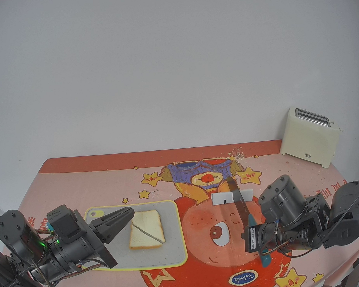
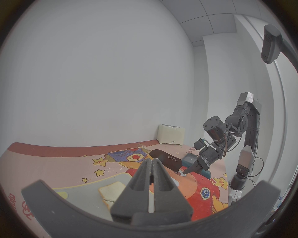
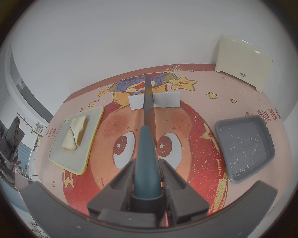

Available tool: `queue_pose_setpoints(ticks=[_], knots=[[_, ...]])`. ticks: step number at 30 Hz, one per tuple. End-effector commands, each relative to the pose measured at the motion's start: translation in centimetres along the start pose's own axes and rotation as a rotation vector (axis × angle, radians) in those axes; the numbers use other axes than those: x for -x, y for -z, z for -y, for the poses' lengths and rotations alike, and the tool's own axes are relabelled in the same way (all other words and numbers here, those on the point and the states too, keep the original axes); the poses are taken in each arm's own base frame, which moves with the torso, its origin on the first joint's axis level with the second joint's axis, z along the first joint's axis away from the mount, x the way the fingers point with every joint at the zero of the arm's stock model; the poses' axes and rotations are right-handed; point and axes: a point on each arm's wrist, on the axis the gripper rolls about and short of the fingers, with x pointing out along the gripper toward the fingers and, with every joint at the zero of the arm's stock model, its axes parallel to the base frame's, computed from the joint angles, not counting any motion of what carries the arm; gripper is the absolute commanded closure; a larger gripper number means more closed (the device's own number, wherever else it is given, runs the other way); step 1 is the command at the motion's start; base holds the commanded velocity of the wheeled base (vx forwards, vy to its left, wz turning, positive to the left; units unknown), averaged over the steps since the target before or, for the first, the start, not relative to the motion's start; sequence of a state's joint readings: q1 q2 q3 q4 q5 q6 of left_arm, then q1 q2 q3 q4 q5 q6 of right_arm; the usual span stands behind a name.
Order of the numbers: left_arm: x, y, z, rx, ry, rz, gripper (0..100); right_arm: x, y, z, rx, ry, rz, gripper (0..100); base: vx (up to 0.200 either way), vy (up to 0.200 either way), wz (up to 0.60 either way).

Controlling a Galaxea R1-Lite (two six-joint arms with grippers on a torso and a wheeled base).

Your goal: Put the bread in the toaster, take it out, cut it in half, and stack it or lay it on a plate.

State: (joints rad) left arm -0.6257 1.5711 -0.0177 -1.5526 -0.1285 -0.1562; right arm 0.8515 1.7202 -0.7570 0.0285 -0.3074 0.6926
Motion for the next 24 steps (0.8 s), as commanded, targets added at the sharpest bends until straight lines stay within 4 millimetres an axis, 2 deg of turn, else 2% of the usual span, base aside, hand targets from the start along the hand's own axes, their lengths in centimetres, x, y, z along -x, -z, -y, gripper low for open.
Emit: queue_pose_setpoints(ticks=[1,20,21,24], knots=[[0.26,0.13,0.02,-0.007,0.001,0.001,100,-0.17,0.36,-0.10,0.010,0.003,-0.010,100,0.000,0.000,0.00],[0.31,0.13,0.02,-0.012,0.001,0.001,100,-0.38,0.74,0.03,0.019,0.015,-0.026,100,0.000,0.000,0.00],[0.31,0.13,0.02,-0.012,0.001,0.001,100,-0.34,0.72,0.03,0.019,0.014,-0.025,0,0.000,0.000,0.00],[0.29,0.16,0.02,-0.012,0.000,-0.001,100,-0.36,0.68,0.04,0.017,0.012,-0.024,0,0.000,0.000,0.00]])
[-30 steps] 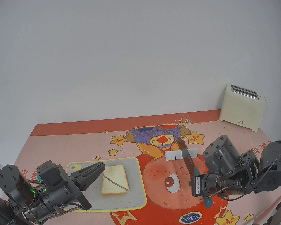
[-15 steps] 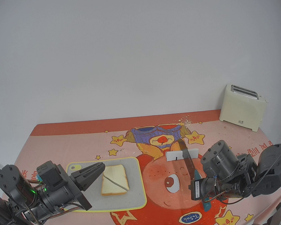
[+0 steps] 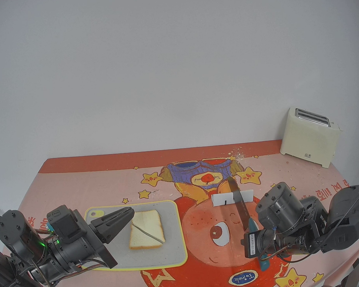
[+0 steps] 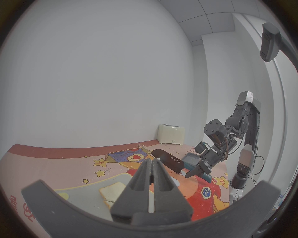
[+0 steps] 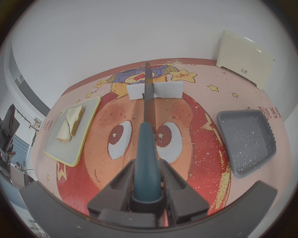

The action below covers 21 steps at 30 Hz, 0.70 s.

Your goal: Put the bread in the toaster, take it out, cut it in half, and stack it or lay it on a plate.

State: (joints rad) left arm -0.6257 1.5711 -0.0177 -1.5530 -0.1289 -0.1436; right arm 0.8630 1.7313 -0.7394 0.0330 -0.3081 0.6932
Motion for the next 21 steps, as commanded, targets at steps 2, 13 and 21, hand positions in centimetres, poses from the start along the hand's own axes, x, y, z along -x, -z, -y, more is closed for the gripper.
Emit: queue_pose_setpoints(ticks=[2,13,21], knots=[[0.3,0.2,0.0,0.001,0.000,-0.001,100,-0.1,0.0,0.0,-0.004,-0.003,0.003,0,0.000,0.000,0.00],[-0.2,-0.5,0.0,0.001,0.016,0.032,100,3.0,-1.1,0.4,-0.048,-0.069,0.095,0,0.000,0.000,0.00],[-0.8,-1.9,0.2,-0.012,0.046,0.103,100,6.9,-0.1,2.7,-0.081,-0.150,0.165,0,0.000,0.000,0.00]])
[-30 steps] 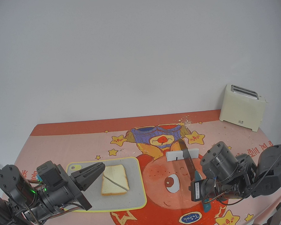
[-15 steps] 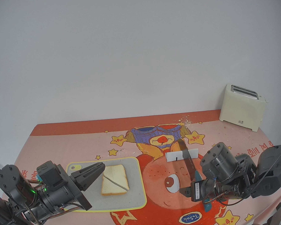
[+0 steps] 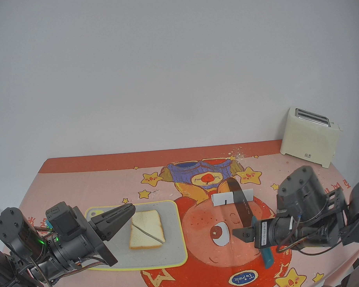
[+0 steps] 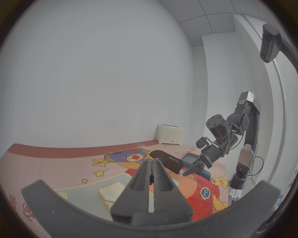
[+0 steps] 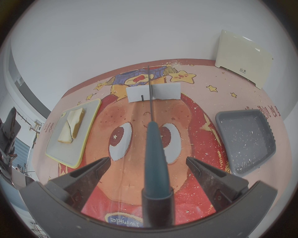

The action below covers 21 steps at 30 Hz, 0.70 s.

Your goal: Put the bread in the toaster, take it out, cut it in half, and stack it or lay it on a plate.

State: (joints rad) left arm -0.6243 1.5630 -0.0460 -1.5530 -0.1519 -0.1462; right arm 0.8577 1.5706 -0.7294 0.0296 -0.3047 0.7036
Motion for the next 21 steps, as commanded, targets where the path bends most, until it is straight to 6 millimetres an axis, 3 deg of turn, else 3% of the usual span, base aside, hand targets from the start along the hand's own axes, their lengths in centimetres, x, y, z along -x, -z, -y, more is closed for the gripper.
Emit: queue_pose_setpoints(ticks=[1,4,10,17,21], knots=[[-0.8,-1.6,0.1,-0.011,0.023,0.089,100,3.2,0.7,1.8,-0.017,-0.054,0.051,0,0.000,0.000,0.00],[-1.3,-2.1,0.1,-0.016,0.020,0.116,100,3.7,1.8,2.6,0.001,-0.050,0.042,0,0.000,0.000,0.00],[-1.1,-3.4,0.2,-0.018,-0.023,0.189,100,6.6,2.5,4.5,-0.017,-0.122,0.094,0,0.000,0.000,0.00],[-1.4,-3.6,0.1,-0.013,-0.038,0.198,100,6.0,4.1,6.2,0.068,-0.062,0.055,0,0.000,0.000,0.00],[-1.5,-3.6,0.1,0.005,-0.059,0.202,100,6.5,2.9,5.5,0.041,-0.099,0.105,0,-0.200,0.000,0.00]])
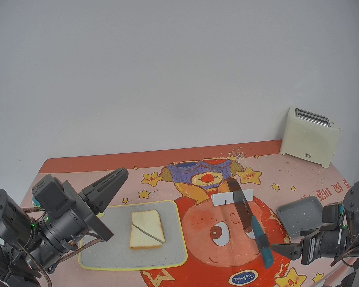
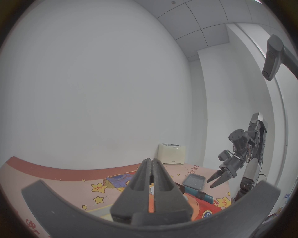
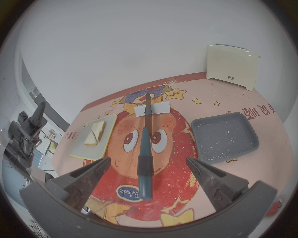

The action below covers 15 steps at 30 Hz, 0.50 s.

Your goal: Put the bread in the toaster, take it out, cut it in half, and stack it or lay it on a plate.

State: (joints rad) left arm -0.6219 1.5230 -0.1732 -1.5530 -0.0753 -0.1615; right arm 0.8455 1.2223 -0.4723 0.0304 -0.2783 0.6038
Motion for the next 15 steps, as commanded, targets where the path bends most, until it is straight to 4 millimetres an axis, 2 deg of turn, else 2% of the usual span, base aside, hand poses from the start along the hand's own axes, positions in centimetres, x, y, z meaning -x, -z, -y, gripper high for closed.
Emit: queue_pose_setpoints(ticks=[1,7,15], knots=[[-0.03,-0.14,0.06,0.016,-0.009,0.018,100,0.84,-1.55,-0.64,-0.036,-0.049,0.068,0,-0.200,0.000,0.00],[-0.13,-0.18,0.07,0.024,-0.005,0.020,100,0.30,-1.89,-0.95,-0.038,-0.041,0.058,0,-0.200,0.000,0.00],[0.08,-0.30,0.15,0.141,0.061,0.010,100,0.19,-1.70,-0.85,-0.032,-0.036,0.050,0,0.000,0.000,0.00]])
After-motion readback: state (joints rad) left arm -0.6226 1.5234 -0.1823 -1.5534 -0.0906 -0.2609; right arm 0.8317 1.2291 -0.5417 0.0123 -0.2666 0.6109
